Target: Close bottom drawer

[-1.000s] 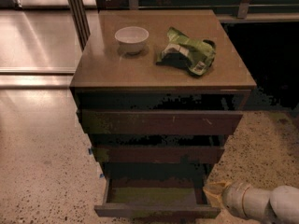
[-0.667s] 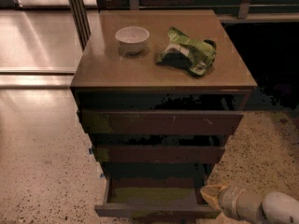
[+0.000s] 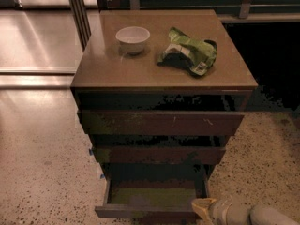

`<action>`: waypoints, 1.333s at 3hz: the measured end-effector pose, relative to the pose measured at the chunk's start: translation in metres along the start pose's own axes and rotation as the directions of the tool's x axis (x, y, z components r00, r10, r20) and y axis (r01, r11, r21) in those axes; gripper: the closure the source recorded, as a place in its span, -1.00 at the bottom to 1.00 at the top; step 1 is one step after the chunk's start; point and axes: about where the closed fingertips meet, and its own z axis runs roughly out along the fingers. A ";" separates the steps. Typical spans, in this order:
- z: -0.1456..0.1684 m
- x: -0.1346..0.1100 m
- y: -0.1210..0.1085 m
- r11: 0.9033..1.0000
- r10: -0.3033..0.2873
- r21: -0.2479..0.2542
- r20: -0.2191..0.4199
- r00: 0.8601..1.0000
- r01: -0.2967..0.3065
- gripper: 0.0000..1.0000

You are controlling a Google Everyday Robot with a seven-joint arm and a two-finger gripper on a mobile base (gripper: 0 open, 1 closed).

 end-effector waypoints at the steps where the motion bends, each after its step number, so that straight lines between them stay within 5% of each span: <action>1: -0.001 -0.001 -0.001 1.000 -0.002 0.002 0.000 1.000 0.002 1.00; 3: 0.017 0.067 -0.028 0.991 0.103 0.082 0.021 0.994 -0.105 1.00; 4: 0.028 0.112 -0.059 0.976 0.172 0.136 -0.004 0.985 -0.170 1.00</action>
Offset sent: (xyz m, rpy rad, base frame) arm -0.0272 -0.0313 -0.0835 0.0334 0.0308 -0.1774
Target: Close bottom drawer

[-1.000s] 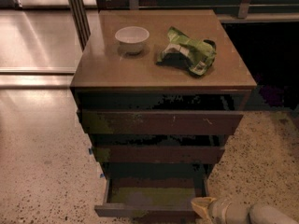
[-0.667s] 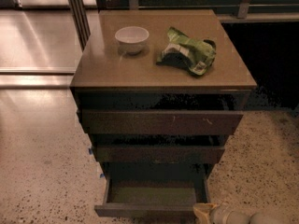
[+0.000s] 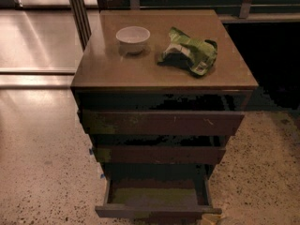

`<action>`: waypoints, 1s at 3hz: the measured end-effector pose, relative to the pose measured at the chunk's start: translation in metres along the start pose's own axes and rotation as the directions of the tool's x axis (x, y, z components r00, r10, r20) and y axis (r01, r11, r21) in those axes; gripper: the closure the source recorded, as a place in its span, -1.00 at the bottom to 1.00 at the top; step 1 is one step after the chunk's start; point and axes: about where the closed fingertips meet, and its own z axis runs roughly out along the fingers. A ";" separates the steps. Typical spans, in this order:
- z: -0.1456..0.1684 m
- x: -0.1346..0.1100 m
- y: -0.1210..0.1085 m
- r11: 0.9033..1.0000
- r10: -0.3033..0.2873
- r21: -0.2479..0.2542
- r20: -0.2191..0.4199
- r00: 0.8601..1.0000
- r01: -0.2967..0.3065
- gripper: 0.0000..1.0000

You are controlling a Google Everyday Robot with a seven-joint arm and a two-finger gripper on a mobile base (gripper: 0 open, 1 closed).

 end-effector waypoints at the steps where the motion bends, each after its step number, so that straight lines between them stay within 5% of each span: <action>1: 0.017 0.026 -0.029 0.998 0.051 0.026 -0.037 0.998 -0.050 1.00; 3: 0.042 0.048 -0.067 0.994 0.105 0.052 -0.095 0.990 -0.101 1.00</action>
Offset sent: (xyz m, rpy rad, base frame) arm 0.0122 -0.0532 -0.0990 -0.0243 0.1649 -0.0976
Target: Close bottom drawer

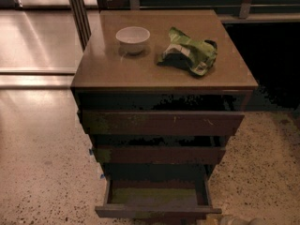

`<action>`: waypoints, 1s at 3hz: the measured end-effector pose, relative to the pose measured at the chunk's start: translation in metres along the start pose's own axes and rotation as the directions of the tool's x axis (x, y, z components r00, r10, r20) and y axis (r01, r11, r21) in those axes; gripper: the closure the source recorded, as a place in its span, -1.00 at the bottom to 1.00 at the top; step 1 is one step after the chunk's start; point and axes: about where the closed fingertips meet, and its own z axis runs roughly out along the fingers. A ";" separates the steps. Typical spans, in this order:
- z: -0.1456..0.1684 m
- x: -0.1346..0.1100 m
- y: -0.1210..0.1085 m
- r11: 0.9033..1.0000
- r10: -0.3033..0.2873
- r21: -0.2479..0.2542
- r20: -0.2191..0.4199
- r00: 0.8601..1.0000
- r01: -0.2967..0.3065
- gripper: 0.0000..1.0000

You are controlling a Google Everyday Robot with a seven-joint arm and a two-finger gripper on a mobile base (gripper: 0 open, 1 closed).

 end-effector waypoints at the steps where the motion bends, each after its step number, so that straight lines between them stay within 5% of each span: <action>1: 0.010 -0.006 -0.011 1.000 -0.004 0.004 -0.020 1.000 0.005 1.00; 3: 0.028 -0.007 -0.021 1.000 0.003 -0.005 -0.057 0.998 -0.003 1.00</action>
Offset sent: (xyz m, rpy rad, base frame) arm 0.0325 -0.0101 -0.0253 -0.0211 0.0584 0.0201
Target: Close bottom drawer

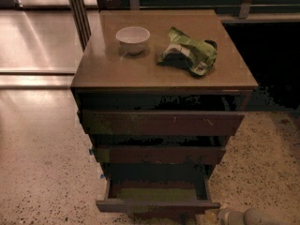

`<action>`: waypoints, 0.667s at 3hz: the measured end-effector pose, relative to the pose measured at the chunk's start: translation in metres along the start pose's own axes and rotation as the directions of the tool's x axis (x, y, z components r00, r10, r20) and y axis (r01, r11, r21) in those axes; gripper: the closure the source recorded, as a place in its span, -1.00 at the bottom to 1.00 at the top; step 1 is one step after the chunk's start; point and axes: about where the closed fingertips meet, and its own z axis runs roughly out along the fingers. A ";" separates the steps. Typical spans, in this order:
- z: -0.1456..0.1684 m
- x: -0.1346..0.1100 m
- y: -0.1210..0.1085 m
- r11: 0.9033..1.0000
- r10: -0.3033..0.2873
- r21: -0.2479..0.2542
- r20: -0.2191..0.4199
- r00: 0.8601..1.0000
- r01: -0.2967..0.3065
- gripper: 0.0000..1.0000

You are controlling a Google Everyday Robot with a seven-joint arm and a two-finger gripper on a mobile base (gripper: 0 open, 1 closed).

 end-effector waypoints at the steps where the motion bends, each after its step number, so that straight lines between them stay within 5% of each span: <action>1: 0.009 -0.002 -0.002 1.000 0.001 -0.010 -0.013 1.000 -0.001 1.00; 2: 0.020 -0.017 0.001 0.997 -0.057 -0.060 -0.029 0.998 0.055 1.00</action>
Offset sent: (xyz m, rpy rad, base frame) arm 0.0462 0.0283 0.0012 0.0548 0.0010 0.2163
